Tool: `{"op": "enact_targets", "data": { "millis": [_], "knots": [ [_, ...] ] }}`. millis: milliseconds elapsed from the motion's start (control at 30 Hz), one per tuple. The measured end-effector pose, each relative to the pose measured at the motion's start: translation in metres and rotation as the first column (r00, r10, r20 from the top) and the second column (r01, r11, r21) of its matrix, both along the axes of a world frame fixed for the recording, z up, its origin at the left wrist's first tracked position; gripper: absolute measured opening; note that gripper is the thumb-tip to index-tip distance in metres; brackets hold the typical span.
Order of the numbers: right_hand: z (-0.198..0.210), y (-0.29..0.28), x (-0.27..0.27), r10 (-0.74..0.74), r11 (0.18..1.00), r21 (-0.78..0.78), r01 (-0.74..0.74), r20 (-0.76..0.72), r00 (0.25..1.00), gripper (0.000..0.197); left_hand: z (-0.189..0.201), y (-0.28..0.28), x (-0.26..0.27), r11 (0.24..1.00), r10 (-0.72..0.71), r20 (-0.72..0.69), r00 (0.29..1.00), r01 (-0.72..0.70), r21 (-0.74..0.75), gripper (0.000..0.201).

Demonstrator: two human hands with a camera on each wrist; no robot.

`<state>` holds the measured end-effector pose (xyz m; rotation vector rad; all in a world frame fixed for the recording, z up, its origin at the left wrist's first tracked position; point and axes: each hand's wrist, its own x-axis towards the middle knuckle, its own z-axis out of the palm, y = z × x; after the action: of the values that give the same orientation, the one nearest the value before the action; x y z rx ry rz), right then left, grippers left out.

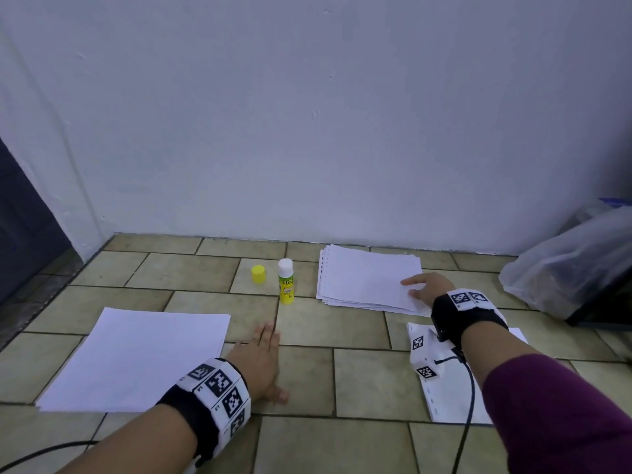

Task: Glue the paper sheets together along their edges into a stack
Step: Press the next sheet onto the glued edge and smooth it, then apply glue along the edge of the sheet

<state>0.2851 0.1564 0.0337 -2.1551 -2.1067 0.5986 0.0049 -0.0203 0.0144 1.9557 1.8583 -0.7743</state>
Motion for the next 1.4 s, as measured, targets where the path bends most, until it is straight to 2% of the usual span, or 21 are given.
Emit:
{"op": "enact_targets", "data": {
  "millis": [67, 133, 233, 300, 400, 533, 733, 833, 933, 1000, 1100, 1133, 1200, 1300, 1400],
  "knots": [
    [0.005, -0.002, 0.002, -0.007, 0.999, 0.031, 0.008, -0.017, 1.0, 0.03, 0.0, 0.0, -0.001, 1.0, 0.0, 0.009, 1.0, 0.0, -0.003, 0.106],
    [0.015, -0.009, 0.005, 0.012, 1.0, 0.017, -0.012, 0.002, 1.0, 0.044, 0.001, -0.001, -0.002, 1.0, 0.0, 0.021, 1.0, 0.001, -0.004, 0.106],
    [0.03, -0.038, 0.008, 0.156, 0.985, -0.082, -0.15, 0.067, 0.986, 0.069, 0.002, -0.001, -0.003, 1.0, 0.003, 0.048, 0.999, -0.003, 0.0, 0.106],
    [0.032, -0.066, 0.009, 0.266, 0.952, -0.192, -0.239, 0.13, 0.955, 0.077, 0.002, -0.003, -0.003, 1.0, 0.015, 0.071, 0.997, -0.015, 0.003, 0.106],
    [0.024, -0.103, 0.015, 0.343, 0.912, -0.293, -0.288, 0.156, 0.926, 0.085, 0.003, -0.007, -0.004, 0.999, 0.034, 0.108, 0.994, -0.037, 0.02, 0.104],
    [0.009, -0.126, 0.024, 0.361, 0.887, -0.375, -0.271, 0.195, 0.912, 0.092, 0.001, -0.012, -0.007, 0.997, 0.035, 0.16, 0.986, -0.045, 0.062, 0.1],
    [0.004, -0.136, 0.03, 0.357, 0.877, -0.397, -0.271, 0.16, 0.921, 0.096, 0.005, -0.014, -0.012, 0.993, 0.041, 0.221, 0.974, -0.064, 0.095, 0.099],
    [0.003, -0.136, 0.031, 0.352, 0.88, -0.39, -0.272, 0.151, 0.924, 0.096, 0.016, -0.015, -0.024, 0.979, 0.106, 0.252, 0.962, -0.145, 0.143, 0.091],
    [0.003, -0.136, 0.03, 0.358, 0.879, -0.391, -0.274, 0.16, 0.92, 0.096, 0.032, -0.018, -0.042, 0.92, 0.325, 0.071, 0.943, -0.333, 0.209, 0.09],
    [0.004, -0.137, 0.029, 0.362, 0.878, -0.392, -0.274, 0.169, 0.917, 0.095, 0.035, -0.024, -0.059, 0.919, 0.372, -0.082, 0.925, -0.354, 0.174, 0.077],
    [0.005, -0.137, 0.028, 0.363, 0.882, -0.38, -0.279, 0.169, 0.917, 0.095, 0.02, -0.032, -0.082, 0.94, 0.311, -0.099, 0.945, -0.29, 0.18, 0.029],
    [0.005, -0.137, 0.028, 0.362, 0.883, -0.376, -0.28, 0.165, 0.917, 0.096, 0.017, -0.034, -0.085, 0.932, 0.314, -0.097, 0.944, -0.287, 0.222, 0.025],
    [0.006, -0.138, 0.029, 0.356, 0.886, -0.368, -0.281, 0.155, 0.921, 0.096, 0.02, -0.037, -0.088, 0.918, 0.318, -0.071, 0.946, -0.288, 0.273, 0.039],
    [0.006, -0.138, 0.031, 0.335, 0.9, -0.338, -0.276, 0.127, 0.934, 0.096, 0.026, -0.037, -0.097, 0.92, 0.32, -0.062, 0.945, -0.295, 0.257, 0.084],
    [0.005, -0.139, 0.032, 0.309, 0.914, -0.303, -0.268, 0.096, 0.946, 0.097, 0.026, -0.04, -0.105, 0.927, 0.309, -0.05, 0.95, -0.289, 0.239, 0.096]
  ]
}}
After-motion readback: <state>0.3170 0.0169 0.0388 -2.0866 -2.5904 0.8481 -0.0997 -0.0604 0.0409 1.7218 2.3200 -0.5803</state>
